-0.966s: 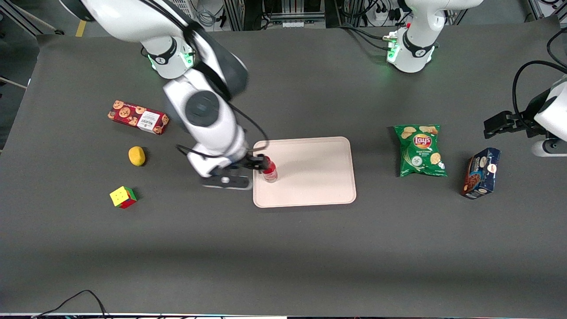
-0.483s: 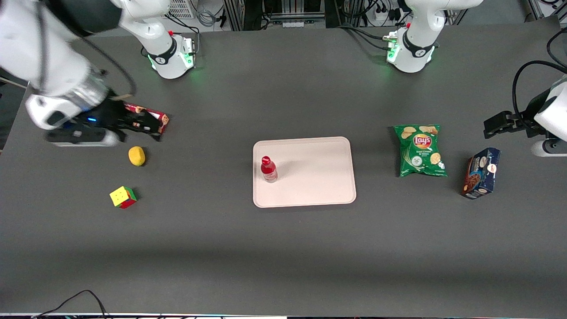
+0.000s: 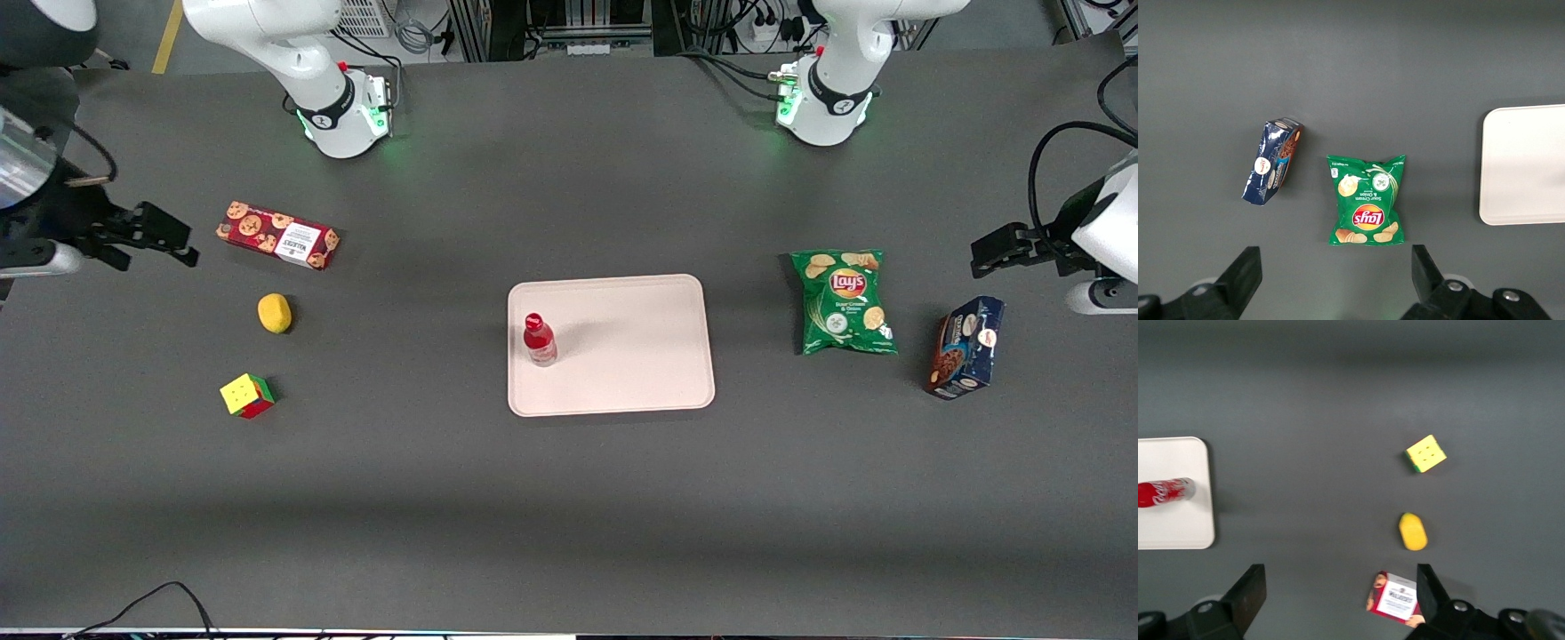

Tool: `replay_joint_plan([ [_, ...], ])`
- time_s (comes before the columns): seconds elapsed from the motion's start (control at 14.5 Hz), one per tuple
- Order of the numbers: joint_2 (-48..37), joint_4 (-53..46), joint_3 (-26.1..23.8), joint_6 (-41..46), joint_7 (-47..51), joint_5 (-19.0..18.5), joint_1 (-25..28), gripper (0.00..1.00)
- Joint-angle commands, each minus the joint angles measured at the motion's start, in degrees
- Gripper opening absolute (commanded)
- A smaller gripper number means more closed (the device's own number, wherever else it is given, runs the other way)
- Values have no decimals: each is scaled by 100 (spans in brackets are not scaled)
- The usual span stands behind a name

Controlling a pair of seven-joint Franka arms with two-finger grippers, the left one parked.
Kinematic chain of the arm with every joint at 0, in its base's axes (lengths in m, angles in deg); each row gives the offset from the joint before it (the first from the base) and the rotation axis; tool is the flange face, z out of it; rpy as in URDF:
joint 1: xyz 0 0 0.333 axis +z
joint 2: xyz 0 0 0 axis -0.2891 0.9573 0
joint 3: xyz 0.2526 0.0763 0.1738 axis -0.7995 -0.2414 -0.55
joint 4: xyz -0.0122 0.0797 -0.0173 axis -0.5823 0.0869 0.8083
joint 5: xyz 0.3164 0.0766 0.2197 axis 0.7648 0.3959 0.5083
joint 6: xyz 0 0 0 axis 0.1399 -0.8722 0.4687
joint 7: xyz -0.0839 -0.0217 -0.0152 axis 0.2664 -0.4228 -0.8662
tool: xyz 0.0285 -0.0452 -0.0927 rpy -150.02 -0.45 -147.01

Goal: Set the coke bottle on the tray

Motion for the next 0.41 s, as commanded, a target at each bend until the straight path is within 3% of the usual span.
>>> replay_joint_plan([
  [0.0, 58, -93, 101, -11, -233, -232, 107, 100],
  [0.34, 226, -349, 39, 41, -100, -365, 151, 100],
])
